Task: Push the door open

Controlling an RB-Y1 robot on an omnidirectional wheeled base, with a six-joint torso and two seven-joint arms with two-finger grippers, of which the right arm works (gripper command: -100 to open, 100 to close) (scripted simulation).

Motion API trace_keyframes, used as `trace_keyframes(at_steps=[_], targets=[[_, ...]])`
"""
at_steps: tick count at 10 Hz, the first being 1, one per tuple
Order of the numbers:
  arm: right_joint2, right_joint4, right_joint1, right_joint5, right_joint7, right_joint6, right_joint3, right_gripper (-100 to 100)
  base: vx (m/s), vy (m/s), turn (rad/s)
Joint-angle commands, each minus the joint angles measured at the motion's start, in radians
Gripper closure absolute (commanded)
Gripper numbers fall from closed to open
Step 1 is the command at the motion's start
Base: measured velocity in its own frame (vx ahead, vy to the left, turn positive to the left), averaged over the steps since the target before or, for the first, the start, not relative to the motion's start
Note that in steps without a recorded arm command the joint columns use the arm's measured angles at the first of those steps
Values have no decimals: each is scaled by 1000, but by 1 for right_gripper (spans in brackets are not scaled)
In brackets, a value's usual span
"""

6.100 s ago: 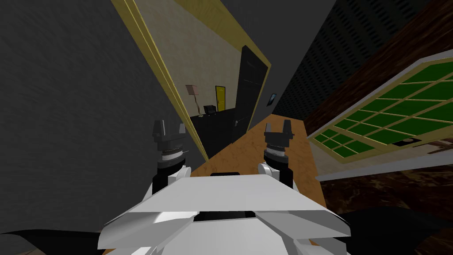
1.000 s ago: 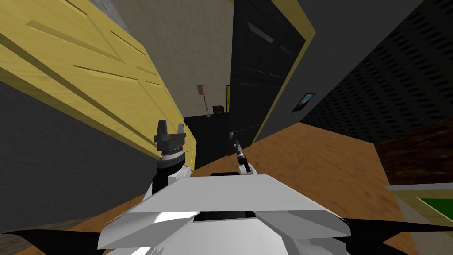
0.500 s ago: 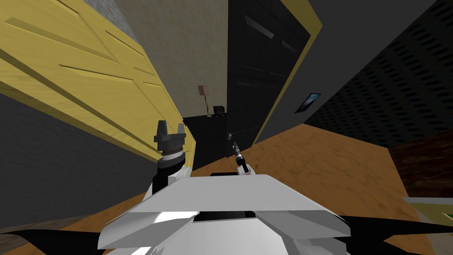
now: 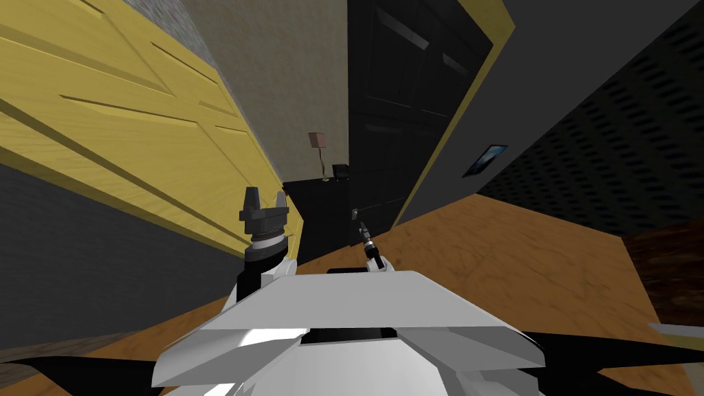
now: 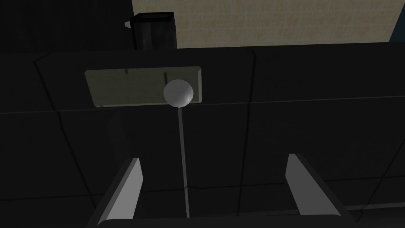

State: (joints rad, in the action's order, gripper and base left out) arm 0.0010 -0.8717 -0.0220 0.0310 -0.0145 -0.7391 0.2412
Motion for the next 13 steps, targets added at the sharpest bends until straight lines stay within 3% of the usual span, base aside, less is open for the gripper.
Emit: trace_keyframes(at_steps=[1,5,6,7,10,13], targets=[[8,37,-13,2,2,-7,5,-100,67,-80,35],[31,117,-42,5,5,-17,17,-100,63,-88,40],[27,107,-40,4,4,-17,14,-100,32,-50,16],[-4,114,-40,3,5,-22,12,-100,97,9,28],[-25,119,-39,1,5,-28,8,-100,169,59,20],[-17,125,-38,-2,6,-35,3,-100,213,71,23]])
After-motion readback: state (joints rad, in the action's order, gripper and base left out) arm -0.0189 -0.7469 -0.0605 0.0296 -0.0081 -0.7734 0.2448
